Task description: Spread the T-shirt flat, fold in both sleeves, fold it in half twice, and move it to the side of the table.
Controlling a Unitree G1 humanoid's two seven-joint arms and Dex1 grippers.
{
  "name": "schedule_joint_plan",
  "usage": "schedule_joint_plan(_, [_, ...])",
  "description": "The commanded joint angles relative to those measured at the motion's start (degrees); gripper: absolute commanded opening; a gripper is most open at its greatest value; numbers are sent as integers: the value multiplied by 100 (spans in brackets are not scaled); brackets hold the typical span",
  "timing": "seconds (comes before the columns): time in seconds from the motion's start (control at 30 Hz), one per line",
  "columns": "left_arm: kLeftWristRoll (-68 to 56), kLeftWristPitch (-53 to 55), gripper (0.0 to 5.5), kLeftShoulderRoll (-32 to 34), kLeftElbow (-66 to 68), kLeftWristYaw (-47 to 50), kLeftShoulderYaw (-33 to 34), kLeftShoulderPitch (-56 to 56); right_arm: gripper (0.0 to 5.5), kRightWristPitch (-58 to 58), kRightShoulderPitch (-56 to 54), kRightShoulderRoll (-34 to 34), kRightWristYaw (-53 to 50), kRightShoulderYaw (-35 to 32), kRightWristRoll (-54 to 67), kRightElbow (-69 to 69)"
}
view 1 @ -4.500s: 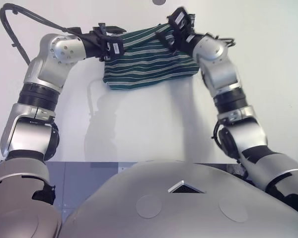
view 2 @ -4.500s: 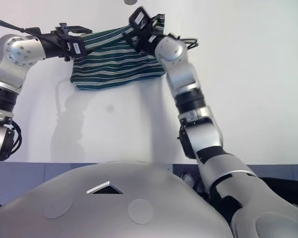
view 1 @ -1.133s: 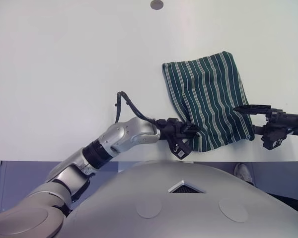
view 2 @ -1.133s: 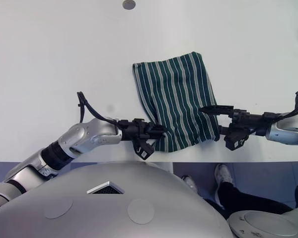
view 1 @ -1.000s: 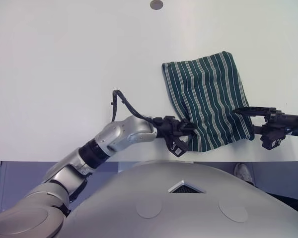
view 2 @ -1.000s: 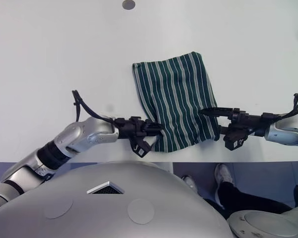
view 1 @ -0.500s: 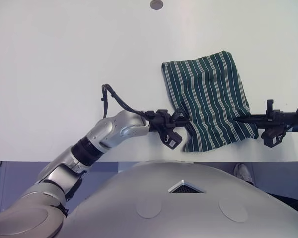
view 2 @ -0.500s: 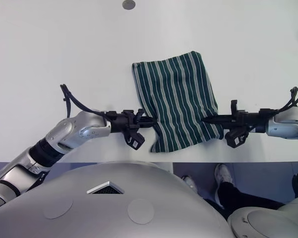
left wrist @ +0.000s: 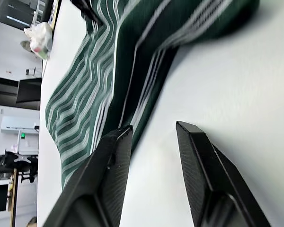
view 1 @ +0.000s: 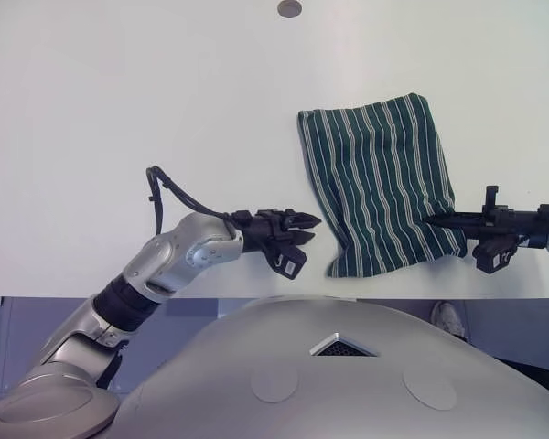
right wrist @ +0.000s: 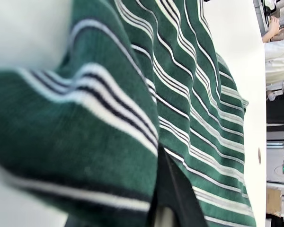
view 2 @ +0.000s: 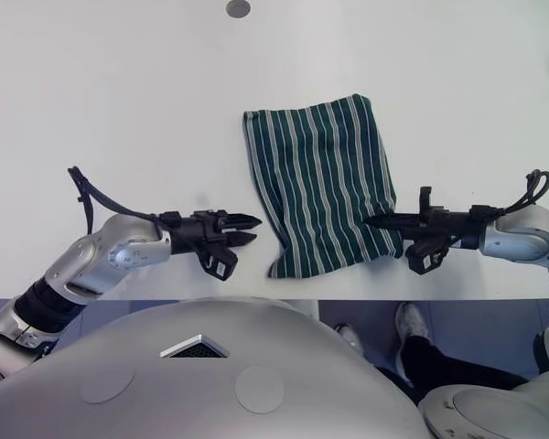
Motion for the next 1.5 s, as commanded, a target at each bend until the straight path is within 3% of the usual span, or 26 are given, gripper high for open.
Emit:
schedule_joint_plan(0.03, [460,-118,231,-161,512,-182,-406,-192,35,221,-147,143,330,171,151,-225])
schedule_joint_plan(0.13, [726,-236,264,-355,774,-176,-627,-440,35,321,-131,154,478,236,343,-366])
schedule_joint_plan(0.37, [782,-155,264,-610,1467,-264,-896,-713,35,527,-140,173,859,324,801,-569])
schedule_joint_plan(0.67, [409,87,87,-738,1692,-524,-1054,-756,35,655,-110,174,1156,320,1164,-721])
schedule_joint_plan(0.83, [-58,-7,41,-320,1992,-223,-419,-712,35,951,-198,69,1553,548,1853,-1094])
schedule_joint_plan(0.93, [-1357,359,31,318,1073,-939,217,-329,35,1994,-96,-439,2499,940,3289,-2370])
schedule_joint_plan(1.07, [-2158,464,23,1085,454,-1753,605,-390,34,3797,134,-953,3742,1055,4557,-4128])
schedule_joint_plan(1.2, [-3281,1106,23,1296,-369,-2371,747,-280,33,5567,870,-1723,4657,1047,5349,-5739])
schedule_joint_plan(1.4, [-5629,3076,22,1665,-1555,-3190,1249,-544,33,7451,1517,-2310,4931,369,6699,-7073])
schedule_joint_plan(1.5, [-6337,3923,22,1859,-1522,-3496,1522,-890,33,8464,1618,-2251,4678,-108,7430,-7482])
